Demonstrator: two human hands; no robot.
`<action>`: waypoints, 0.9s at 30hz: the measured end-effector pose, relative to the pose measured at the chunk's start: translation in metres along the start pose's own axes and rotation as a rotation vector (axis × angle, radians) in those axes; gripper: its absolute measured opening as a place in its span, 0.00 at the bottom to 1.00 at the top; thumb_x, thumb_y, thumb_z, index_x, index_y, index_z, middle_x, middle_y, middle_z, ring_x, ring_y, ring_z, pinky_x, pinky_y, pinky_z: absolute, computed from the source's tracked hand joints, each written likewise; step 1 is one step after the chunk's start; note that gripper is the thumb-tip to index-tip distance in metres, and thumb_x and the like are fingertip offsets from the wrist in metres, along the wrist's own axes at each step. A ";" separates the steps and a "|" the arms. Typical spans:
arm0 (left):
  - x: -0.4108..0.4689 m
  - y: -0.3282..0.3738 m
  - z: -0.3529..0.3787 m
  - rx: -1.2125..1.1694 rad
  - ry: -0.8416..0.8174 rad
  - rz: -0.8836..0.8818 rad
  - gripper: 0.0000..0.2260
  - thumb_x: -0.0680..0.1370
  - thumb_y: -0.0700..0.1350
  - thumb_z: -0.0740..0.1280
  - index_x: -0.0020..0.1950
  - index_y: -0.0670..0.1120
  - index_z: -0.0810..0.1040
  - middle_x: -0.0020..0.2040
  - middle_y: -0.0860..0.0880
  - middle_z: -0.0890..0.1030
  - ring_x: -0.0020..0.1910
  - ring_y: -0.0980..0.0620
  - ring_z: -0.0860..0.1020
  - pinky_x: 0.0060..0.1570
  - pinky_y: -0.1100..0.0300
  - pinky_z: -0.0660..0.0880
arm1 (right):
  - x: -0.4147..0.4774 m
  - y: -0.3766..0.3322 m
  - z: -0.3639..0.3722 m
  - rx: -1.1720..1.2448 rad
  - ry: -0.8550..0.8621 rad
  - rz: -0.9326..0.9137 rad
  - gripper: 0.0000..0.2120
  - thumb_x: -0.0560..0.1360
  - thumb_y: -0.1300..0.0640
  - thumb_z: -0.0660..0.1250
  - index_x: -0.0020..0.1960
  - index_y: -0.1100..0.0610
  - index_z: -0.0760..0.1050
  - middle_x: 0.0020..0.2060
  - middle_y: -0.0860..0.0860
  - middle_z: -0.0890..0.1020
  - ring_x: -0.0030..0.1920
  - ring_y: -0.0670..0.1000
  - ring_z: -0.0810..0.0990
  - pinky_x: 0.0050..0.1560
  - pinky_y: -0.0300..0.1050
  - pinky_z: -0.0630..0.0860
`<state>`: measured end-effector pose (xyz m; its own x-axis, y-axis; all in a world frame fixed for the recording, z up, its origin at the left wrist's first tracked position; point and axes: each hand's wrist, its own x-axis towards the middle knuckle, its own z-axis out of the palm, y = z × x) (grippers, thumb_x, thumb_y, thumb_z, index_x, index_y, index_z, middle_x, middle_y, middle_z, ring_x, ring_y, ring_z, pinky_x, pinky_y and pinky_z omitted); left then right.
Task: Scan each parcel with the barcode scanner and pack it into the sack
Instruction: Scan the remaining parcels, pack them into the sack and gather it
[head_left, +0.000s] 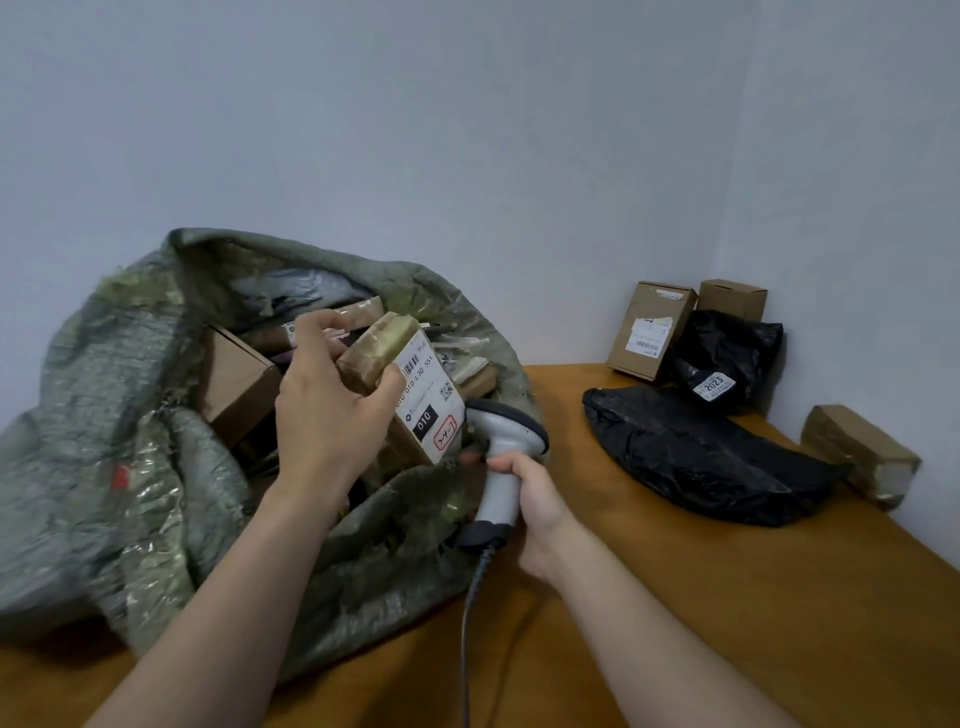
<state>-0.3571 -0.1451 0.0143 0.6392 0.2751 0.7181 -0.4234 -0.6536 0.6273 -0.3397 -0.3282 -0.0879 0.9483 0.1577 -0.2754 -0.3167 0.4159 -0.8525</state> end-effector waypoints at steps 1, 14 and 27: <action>-0.001 0.000 -0.001 0.001 -0.029 -0.013 0.23 0.74 0.51 0.73 0.61 0.62 0.64 0.52 0.53 0.79 0.50 0.50 0.79 0.49 0.45 0.79 | -0.001 0.001 0.001 0.017 0.020 -0.011 0.12 0.70 0.52 0.69 0.46 0.57 0.87 0.54 0.61 0.86 0.52 0.61 0.83 0.65 0.57 0.76; 0.003 0.023 0.002 0.134 -0.281 -0.110 0.25 0.79 0.55 0.65 0.75 0.67 0.63 0.64 0.45 0.72 0.55 0.43 0.76 0.57 0.48 0.78 | -0.013 -0.002 -0.004 0.118 0.085 -0.004 0.11 0.71 0.50 0.68 0.49 0.55 0.83 0.56 0.60 0.85 0.54 0.62 0.82 0.53 0.54 0.80; -0.005 0.022 -0.009 0.189 -0.415 -0.126 0.23 0.76 0.51 0.71 0.66 0.58 0.62 0.49 0.50 0.83 0.41 0.48 0.82 0.42 0.46 0.82 | -0.012 0.010 -0.013 0.240 0.144 -0.044 0.11 0.73 0.54 0.67 0.39 0.58 0.86 0.57 0.64 0.84 0.55 0.64 0.82 0.65 0.62 0.78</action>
<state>-0.3759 -0.1543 0.0272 0.8970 0.0802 0.4346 -0.2268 -0.7605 0.6085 -0.3545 -0.3376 -0.0990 0.9488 0.0128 -0.3157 -0.2546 0.6225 -0.7400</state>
